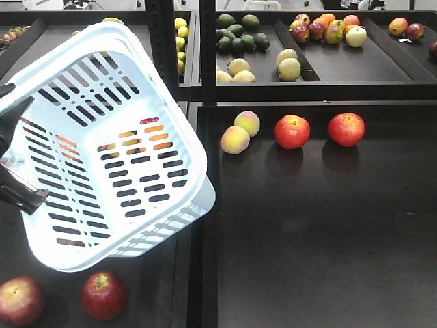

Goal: Pick three apples into basket with both arms

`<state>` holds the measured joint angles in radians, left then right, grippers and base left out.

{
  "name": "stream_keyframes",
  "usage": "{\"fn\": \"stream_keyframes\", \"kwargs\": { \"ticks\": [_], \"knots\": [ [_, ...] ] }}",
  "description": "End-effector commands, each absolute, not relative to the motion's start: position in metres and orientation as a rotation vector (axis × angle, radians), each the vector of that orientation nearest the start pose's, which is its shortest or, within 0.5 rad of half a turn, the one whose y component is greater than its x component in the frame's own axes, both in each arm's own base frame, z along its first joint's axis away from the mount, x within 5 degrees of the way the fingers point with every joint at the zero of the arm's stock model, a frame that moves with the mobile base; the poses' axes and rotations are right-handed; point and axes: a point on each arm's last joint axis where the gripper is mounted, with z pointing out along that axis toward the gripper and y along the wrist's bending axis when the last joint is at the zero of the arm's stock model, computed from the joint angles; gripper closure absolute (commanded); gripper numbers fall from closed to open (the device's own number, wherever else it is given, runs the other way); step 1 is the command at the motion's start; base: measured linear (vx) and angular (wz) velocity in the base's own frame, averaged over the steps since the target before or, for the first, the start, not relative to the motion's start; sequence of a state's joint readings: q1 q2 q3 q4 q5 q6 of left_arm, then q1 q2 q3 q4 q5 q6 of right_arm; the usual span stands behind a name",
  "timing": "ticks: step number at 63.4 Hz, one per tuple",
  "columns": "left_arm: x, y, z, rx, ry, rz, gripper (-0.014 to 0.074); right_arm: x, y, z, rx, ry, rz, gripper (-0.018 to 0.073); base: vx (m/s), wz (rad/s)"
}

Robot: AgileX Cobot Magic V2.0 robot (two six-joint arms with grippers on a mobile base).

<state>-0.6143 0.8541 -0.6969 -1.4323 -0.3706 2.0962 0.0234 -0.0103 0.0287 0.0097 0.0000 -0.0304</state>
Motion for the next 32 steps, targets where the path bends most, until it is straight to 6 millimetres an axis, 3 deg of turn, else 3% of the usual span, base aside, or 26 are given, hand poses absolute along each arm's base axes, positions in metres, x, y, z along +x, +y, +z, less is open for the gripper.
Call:
{"fn": "stream_keyframes", "kwargs": {
  "ticks": [1,32],
  "knots": [
    [0.1631,-0.0739,0.3780,0.681,1.385,0.357,0.0604,0.0558,0.0014,0.2062,-0.043,1.433,-0.009,0.0568,0.00,0.00],
    [0.1631,-0.0739,0.3780,0.681,1.385,0.357,0.0604,0.0558,0.0014,0.2062,-0.043,1.433,-0.009,0.0568,0.00,0.00]
  ]
}}
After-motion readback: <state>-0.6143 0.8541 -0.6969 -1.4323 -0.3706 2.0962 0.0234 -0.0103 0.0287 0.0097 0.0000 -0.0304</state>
